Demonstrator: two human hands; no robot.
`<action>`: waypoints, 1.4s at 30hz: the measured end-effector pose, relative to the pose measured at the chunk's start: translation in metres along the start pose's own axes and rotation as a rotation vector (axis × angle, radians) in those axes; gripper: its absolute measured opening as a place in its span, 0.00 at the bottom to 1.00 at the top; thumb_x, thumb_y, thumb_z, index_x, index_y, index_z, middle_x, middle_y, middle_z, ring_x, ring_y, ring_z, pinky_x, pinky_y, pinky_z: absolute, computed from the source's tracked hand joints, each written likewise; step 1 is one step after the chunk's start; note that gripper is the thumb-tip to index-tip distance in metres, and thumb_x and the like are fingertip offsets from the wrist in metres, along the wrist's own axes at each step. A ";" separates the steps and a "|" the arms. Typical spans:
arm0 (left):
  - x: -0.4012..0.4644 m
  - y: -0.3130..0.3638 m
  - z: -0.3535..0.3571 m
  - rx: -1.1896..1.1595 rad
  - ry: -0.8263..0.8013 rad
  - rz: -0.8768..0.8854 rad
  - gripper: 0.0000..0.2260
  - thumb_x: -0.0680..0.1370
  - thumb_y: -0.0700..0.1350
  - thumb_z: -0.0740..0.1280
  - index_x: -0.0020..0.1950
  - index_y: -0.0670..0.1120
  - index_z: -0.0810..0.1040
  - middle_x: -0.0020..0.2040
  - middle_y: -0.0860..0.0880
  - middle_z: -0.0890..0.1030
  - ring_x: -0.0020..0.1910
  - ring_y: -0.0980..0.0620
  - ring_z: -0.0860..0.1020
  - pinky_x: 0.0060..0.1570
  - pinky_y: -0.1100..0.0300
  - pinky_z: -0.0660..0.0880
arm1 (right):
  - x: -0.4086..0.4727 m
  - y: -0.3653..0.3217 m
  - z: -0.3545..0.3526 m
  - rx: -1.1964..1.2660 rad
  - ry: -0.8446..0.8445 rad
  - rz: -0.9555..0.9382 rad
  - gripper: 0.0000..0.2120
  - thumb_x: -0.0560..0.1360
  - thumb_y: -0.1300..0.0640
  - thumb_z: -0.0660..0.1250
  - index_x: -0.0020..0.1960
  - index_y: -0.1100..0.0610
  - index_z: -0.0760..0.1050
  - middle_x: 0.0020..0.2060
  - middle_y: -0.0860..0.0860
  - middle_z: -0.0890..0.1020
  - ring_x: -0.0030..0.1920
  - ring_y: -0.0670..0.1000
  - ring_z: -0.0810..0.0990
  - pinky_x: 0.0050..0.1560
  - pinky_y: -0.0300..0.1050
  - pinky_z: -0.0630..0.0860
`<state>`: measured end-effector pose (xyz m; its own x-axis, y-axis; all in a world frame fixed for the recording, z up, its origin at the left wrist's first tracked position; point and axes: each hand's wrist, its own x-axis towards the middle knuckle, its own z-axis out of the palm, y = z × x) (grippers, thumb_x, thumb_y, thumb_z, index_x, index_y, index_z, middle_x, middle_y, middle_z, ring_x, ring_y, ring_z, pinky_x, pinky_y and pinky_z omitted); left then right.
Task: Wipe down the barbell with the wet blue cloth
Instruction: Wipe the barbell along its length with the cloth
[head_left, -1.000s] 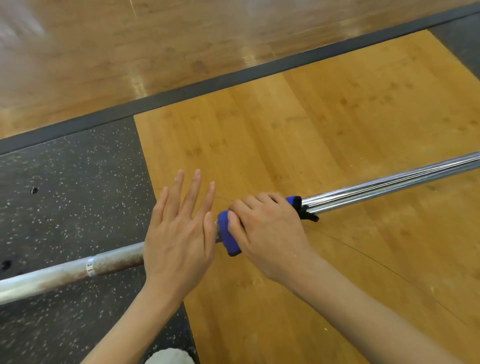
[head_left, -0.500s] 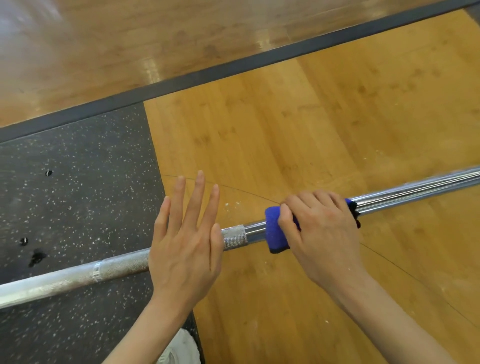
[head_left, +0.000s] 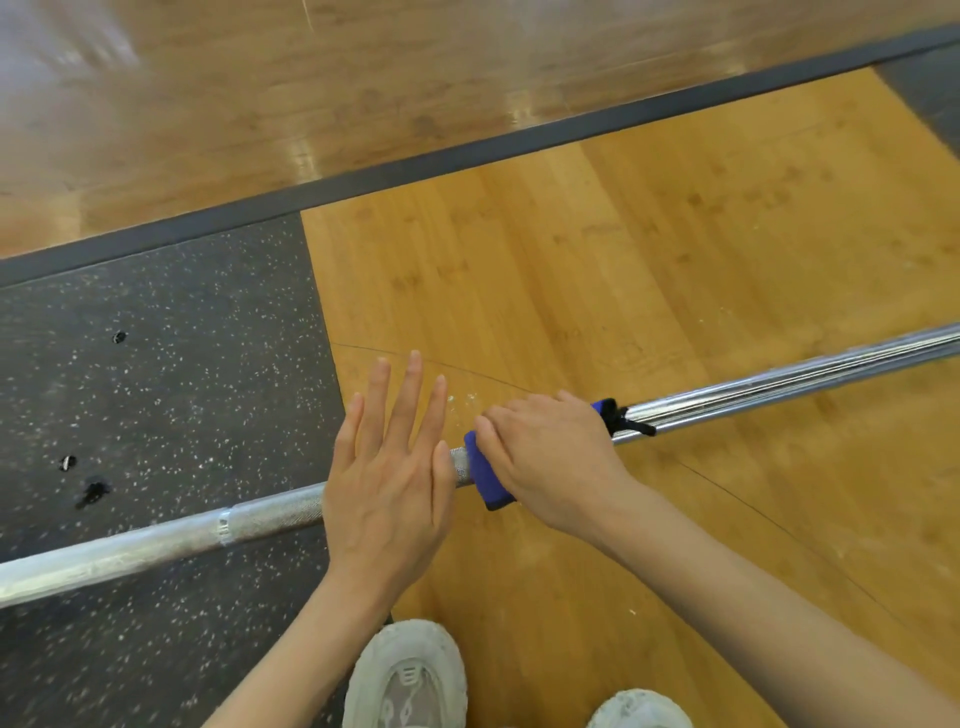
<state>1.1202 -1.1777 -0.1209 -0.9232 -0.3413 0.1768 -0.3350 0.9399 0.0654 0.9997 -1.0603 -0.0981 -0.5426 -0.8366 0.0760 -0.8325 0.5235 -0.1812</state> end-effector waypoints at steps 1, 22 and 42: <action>0.000 0.000 0.001 0.006 -0.002 0.003 0.25 0.84 0.48 0.48 0.79 0.42 0.66 0.82 0.43 0.58 0.82 0.42 0.52 0.78 0.45 0.53 | 0.001 -0.002 -0.002 0.050 -0.065 -0.026 0.16 0.81 0.52 0.55 0.34 0.50 0.64 0.26 0.48 0.74 0.28 0.54 0.74 0.33 0.46 0.62; -0.005 0.006 0.003 -0.106 0.011 -0.045 0.21 0.85 0.47 0.50 0.72 0.48 0.77 0.75 0.47 0.72 0.78 0.43 0.64 0.68 0.46 0.70 | -0.046 0.009 0.023 0.047 0.222 0.024 0.20 0.86 0.51 0.51 0.63 0.56 0.80 0.55 0.51 0.82 0.57 0.56 0.79 0.67 0.56 0.70; 0.068 -0.022 -0.003 -0.112 -0.224 -0.113 0.28 0.84 0.53 0.41 0.71 0.54 0.77 0.71 0.52 0.77 0.76 0.51 0.68 0.66 0.55 0.66 | 0.003 0.051 0.050 -0.159 0.370 -0.281 0.21 0.86 0.51 0.56 0.78 0.53 0.63 0.75 0.54 0.70 0.75 0.59 0.69 0.77 0.59 0.59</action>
<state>1.0656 -1.2216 -0.1072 -0.9041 -0.4233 -0.0584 -0.4265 0.8857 0.1832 0.9615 -1.0444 -0.1565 -0.2741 -0.8505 0.4488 -0.9435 0.3282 0.0458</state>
